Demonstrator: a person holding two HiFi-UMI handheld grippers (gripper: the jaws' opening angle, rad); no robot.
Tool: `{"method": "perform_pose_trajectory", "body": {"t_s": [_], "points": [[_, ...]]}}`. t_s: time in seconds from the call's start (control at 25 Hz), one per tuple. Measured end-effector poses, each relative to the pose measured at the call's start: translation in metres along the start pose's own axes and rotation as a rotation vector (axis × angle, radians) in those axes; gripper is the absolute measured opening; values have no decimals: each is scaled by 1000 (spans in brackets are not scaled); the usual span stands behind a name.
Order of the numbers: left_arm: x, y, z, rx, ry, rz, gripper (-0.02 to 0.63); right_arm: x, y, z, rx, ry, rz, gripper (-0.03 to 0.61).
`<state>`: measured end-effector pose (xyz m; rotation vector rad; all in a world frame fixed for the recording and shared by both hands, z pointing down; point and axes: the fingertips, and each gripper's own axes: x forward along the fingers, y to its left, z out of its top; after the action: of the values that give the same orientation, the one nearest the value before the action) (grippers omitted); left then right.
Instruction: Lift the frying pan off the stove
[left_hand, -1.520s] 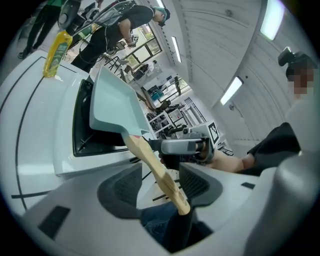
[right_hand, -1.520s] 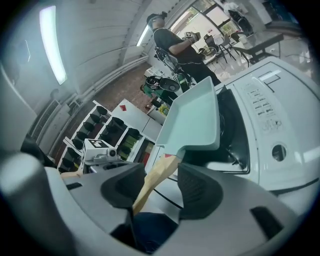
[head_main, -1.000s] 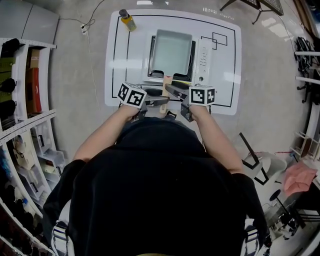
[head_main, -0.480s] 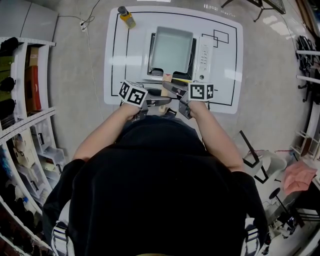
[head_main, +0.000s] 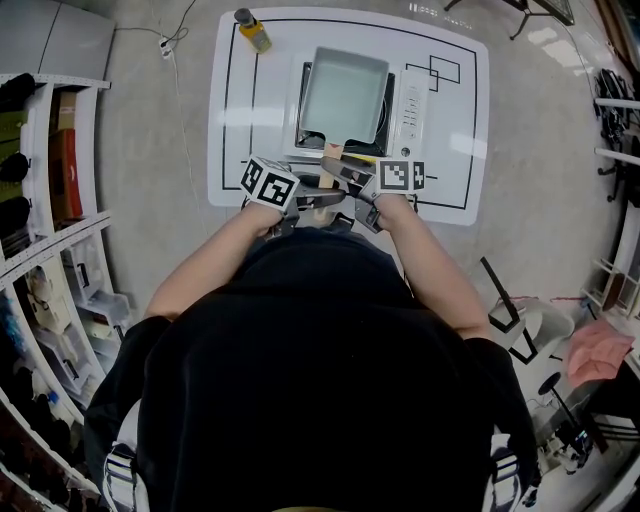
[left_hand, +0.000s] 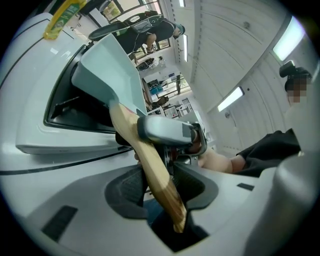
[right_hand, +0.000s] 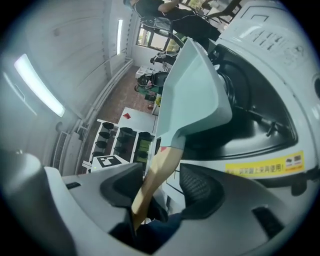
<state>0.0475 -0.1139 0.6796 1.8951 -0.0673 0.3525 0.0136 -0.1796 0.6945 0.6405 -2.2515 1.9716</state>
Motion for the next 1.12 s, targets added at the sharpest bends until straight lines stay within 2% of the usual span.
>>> {"method": "perform_pose_trajectory", "body": {"t_s": [0.56,1.12], "points": [[3,0,-2,-7,23,-21,147,13,0,3,122,-19,75,211],[3,-3,-2,-15,21,-47,143,13,2,3,147,-16,119,192]]}}
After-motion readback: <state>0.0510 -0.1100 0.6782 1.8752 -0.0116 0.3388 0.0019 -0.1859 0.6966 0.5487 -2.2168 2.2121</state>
